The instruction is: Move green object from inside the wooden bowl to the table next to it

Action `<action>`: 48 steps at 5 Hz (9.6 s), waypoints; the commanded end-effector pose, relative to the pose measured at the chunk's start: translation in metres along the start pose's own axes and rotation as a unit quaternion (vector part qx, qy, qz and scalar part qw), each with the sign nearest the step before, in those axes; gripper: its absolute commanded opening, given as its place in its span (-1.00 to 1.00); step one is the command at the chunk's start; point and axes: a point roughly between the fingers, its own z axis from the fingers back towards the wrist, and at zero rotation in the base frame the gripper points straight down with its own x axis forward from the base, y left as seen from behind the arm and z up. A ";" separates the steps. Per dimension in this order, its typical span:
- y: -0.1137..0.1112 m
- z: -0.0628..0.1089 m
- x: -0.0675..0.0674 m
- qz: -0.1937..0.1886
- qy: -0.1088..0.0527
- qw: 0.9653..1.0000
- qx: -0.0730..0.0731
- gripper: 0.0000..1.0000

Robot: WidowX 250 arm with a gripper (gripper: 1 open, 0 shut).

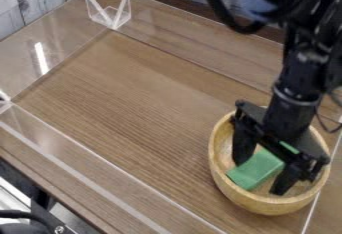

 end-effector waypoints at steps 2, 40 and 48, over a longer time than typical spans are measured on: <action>-0.017 -0.015 0.018 -0.037 -0.040 0.998 0.011 1.00; 0.178 0.040 0.099 0.121 -0.252 0.960 0.016 -1.00; 0.217 0.023 0.088 0.212 -0.246 0.946 0.021 -1.00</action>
